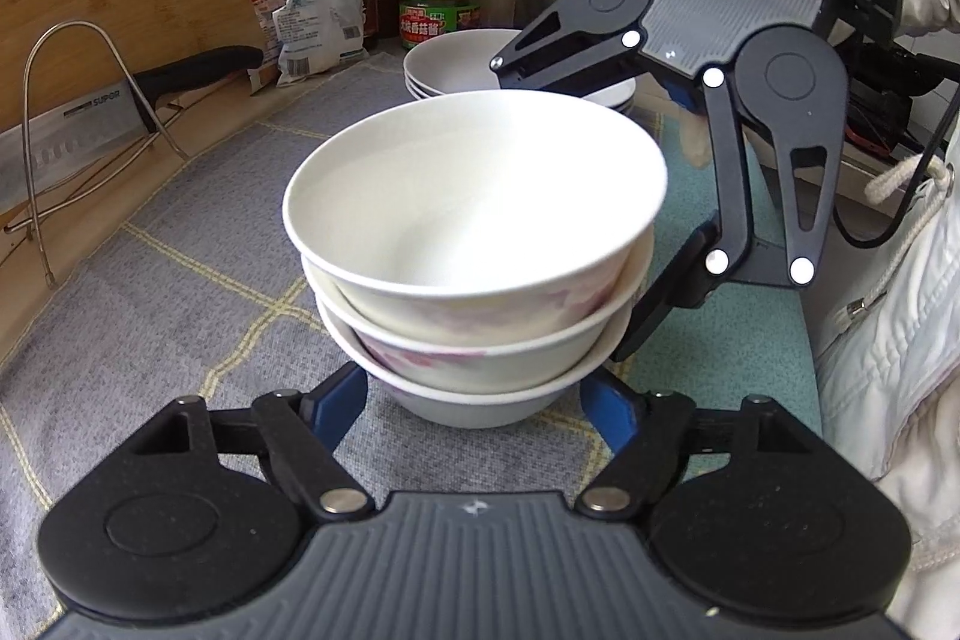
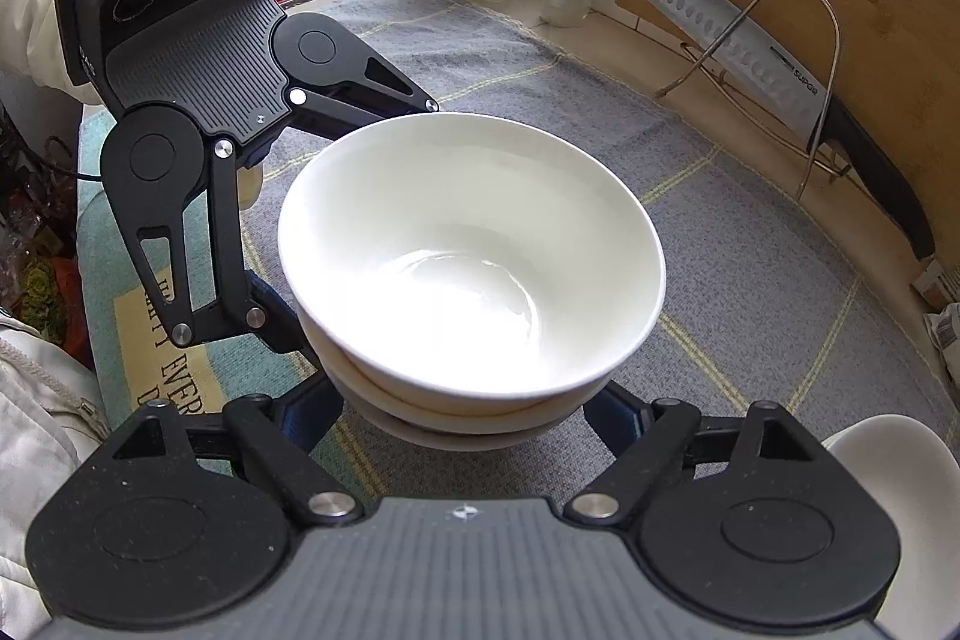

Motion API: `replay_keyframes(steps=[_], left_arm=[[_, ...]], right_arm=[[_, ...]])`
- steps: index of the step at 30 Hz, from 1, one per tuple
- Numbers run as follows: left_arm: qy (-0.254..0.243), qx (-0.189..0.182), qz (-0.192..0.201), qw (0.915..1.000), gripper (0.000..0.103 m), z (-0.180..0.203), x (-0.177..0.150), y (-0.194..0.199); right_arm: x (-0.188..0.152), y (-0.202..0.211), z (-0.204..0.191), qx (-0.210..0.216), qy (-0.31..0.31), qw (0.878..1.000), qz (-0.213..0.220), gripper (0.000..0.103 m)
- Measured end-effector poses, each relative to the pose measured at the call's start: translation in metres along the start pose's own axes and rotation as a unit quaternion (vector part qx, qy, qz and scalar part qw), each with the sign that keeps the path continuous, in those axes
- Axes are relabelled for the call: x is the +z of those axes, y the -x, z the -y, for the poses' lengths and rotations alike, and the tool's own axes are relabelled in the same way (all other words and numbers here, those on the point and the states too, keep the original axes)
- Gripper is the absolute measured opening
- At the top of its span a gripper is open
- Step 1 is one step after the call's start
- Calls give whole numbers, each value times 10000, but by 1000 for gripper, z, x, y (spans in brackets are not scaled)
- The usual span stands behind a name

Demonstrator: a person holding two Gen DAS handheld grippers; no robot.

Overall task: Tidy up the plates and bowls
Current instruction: 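Lift the bowl stack with both grippers and carry it toward the plate stack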

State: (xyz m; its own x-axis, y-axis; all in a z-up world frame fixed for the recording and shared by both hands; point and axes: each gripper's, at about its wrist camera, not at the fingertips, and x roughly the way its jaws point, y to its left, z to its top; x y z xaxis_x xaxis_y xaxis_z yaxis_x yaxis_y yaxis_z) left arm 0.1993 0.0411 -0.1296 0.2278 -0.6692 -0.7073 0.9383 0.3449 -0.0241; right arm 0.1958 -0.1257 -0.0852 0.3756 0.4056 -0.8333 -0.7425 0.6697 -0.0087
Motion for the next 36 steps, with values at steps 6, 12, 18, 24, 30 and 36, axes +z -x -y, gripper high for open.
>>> replay_keyframes(steps=[6,12,18,24,30,36], left_arm=[[-54,-101,23,9999,79,-4,-1,1],[-172,-129,-58,9998,79,-5,3,0],[-105,-13,-142,9998,79,-2,6,-1],[-34,70,-184,9998,79,5,8,-3],[-10,150,-223,9996,79,11,14,2],[-88,275,-244,9993,79,19,30,10]], right_arm=[[1,0,-1,-50,-72,10000,15,90],[1,-1,-2,-123,-126,9998,47,90],[-2,1,-5,-163,-43,9998,127,90],[-4,6,-7,-103,77,9999,115,90],[-3,15,-9,-71,159,9998,139,90],[-3,33,-5,-83,164,9994,279,90]])
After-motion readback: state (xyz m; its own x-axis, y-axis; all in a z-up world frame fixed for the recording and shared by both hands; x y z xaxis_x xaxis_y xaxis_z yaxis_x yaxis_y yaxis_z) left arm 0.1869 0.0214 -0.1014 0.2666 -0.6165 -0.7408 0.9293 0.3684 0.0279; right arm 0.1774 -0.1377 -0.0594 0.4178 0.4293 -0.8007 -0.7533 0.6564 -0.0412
